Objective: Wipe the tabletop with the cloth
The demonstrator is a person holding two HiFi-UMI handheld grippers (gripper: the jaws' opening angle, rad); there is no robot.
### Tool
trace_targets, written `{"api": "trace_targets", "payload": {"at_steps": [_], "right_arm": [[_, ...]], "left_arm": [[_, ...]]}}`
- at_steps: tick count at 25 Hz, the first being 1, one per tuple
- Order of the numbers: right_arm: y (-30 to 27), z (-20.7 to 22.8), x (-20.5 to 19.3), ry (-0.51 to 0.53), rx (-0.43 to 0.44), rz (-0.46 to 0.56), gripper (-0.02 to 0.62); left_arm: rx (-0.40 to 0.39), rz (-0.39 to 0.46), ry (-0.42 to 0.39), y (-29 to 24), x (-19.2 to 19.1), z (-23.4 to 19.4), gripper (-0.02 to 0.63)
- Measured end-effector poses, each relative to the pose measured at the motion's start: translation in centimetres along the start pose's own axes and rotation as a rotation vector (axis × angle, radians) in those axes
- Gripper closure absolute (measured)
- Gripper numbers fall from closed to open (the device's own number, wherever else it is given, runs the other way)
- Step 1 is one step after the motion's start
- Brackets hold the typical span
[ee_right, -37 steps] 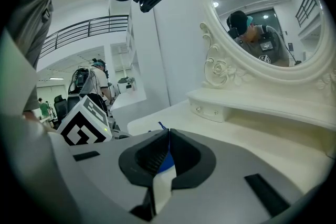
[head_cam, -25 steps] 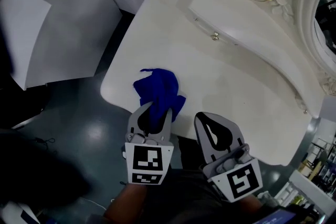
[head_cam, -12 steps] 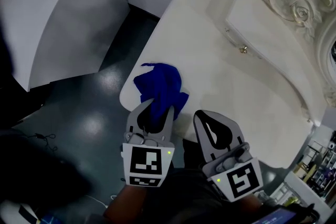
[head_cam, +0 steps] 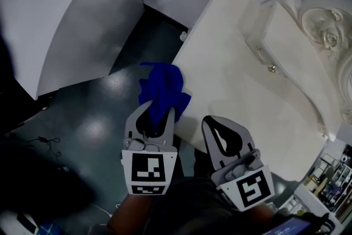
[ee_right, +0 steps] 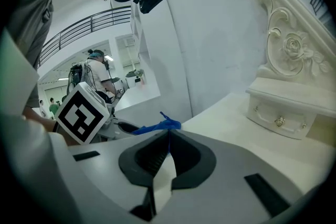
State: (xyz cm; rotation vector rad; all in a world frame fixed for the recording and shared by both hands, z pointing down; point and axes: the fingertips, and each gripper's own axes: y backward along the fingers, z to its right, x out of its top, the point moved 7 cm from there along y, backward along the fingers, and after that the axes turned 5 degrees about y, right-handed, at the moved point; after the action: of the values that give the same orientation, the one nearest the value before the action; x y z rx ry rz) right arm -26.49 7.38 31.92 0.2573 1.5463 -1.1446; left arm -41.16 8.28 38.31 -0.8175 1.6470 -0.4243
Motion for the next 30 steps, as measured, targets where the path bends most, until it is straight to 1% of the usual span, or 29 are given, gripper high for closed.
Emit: {"api": "trace_targets", "payload": {"at_steps": [2,4,6,9,11,13,16,17,20,24,27,30], "right_arm": [[-0.7,-0.2,0.3,0.005,0.006,0.002,0.58],[-1.1,-0.6,0.4,-0.002,0.015,-0.001,0.58],[-1.5,-0.7,0.5,-0.012,0.022,-0.004,0.58],[-1.8,-0.3,1.2,-0.017,0.019,0.03,0.58],[-1.5,0.0,2.0,-0.011,0.012,0.06,0.58],[-0.5,0.2,2.9,-0.001,0.007,0.094,0.58],[2.3,0.5,4.5,0.011,-0.004,0.149,0.58],[3.1,0.6,5.2,0.021,-0.01,0.176,0.58],[5.8,0.6,7.4,0.069,-0.034,0.269,0.58],[11.4,-0.1,9.0,0.114,-0.066,0.345,0.58],[16.1,-0.4,9.8,0.139,-0.097,0.409,0.58],[21.5,-1.2,9.0,0.155,-0.126,0.435,0.58]], "left_arm": [[0.043,0.011,0.001,0.1,0.3,-1.7,0.462],[0.084,0.024,0.021,0.2,0.5,-3.4,0.46],[0.137,0.023,0.027,0.1,0.7,-5.2,0.46],[0.206,0.037,0.055,0.5,1.2,-7.8,0.461],[0.237,0.072,0.068,1.6,2.3,-8.7,0.462],[0.258,0.11,0.069,3.3,3.5,-8.2,0.46],[0.264,0.166,0.069,6.6,5.4,-5.5,0.46],[0.272,0.196,0.049,7.7,6.4,-4.6,0.46],[0.3,0.312,-0.045,11.4,9.7,-1.7,0.457],[0.269,0.461,-0.093,16.7,12.4,4.0,0.454],[0.243,0.554,-0.126,20.0,13.1,9.1,0.454],[0.212,0.617,-0.165,22.8,11.9,14.7,0.449]]}}
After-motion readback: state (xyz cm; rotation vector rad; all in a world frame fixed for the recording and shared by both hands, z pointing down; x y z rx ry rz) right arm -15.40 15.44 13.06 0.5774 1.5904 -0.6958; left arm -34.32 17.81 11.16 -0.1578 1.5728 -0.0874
